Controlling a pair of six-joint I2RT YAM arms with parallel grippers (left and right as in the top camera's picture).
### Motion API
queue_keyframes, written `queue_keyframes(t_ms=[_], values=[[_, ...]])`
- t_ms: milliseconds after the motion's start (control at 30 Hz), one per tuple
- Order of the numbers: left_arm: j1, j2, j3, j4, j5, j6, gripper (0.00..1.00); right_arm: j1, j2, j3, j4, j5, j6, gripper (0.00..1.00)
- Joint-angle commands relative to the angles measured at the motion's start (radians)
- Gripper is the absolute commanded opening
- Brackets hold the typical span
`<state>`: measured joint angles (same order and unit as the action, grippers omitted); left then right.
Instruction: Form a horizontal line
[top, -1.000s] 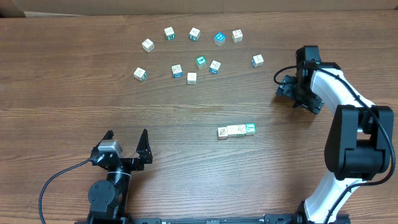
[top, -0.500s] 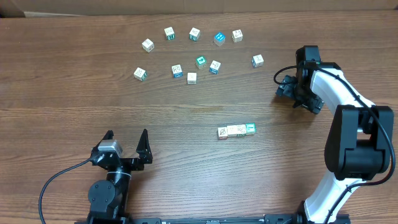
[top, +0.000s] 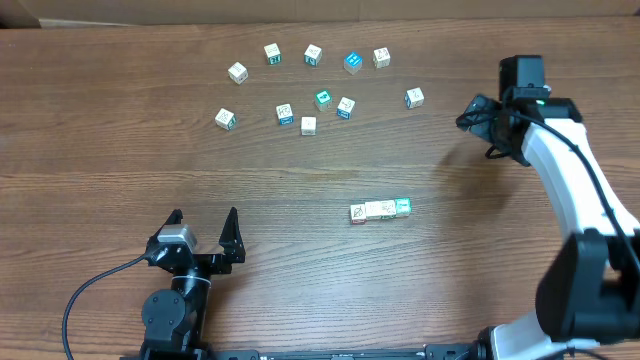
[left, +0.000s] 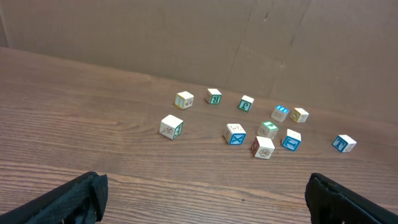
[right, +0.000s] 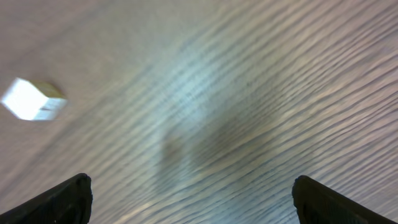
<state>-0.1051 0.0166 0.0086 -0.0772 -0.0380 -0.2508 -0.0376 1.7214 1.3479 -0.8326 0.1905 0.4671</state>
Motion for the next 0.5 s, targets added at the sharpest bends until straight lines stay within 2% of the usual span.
queue_keyframes(t_ms=[0,167,467], values=[[-0.006,-0.013,-0.003,0.002,0.005,0.027,1.0,-0.003,-0.095,-0.002,0.002,0.007,0.004,1.0],[-0.006,-0.013,-0.003,0.002,0.005,0.027,0.99,-0.003,-0.149,-0.002,0.002,0.007,0.004,1.0],[-0.006,-0.013,-0.003,0.002,0.005,0.027,1.0,-0.003,-0.148,-0.002,0.001,0.007,0.004,1.0]])
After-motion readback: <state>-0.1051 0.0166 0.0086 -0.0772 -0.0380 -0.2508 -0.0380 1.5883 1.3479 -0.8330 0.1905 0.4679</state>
